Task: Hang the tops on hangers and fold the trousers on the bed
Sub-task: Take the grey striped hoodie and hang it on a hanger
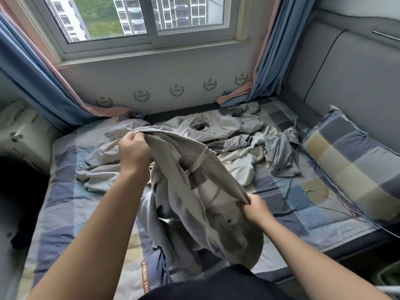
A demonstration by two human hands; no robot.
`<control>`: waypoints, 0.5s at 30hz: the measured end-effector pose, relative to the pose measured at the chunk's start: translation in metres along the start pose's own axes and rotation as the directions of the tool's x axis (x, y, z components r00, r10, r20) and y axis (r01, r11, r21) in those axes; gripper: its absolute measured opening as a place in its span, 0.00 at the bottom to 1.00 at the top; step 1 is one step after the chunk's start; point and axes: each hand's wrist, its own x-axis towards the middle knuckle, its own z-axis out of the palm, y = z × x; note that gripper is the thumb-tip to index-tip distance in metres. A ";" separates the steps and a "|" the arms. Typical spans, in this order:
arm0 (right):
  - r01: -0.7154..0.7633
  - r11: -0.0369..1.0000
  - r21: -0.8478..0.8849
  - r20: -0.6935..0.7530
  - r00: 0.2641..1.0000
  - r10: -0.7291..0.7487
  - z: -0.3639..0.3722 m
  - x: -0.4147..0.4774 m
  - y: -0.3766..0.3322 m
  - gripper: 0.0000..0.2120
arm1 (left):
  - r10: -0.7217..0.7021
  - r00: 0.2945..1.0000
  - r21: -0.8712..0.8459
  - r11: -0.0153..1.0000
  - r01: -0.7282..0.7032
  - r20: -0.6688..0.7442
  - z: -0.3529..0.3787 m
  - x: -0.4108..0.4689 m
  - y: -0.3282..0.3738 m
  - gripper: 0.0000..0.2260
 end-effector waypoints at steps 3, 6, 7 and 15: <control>0.079 0.962 0.260 -0.031 0.997 -0.073 -0.010 0.002 -0.030 0.06 | -0.071 0.994 0.118 0.991 0.061 0.081 0.000 0.002 -0.022 0.09; 0.061 0.856 0.514 -0.021 0.998 -0.059 -0.018 -0.003 -0.067 0.06 | -0.143 0.955 0.227 0.970 0.084 0.261 0.007 -0.022 -0.048 0.12; 0.042 0.818 0.574 0.000 0.999 -0.052 -0.020 -0.005 -0.078 0.06 | -0.152 0.929 0.278 0.959 0.055 0.337 0.008 -0.034 -0.055 0.12; -0.032 0.588 0.808 0.075 0.996 -0.050 -0.032 -0.028 -0.162 0.06 | -0.097 0.727 0.336 0.922 -0.191 0.680 0.022 -0.116 -0.093 0.18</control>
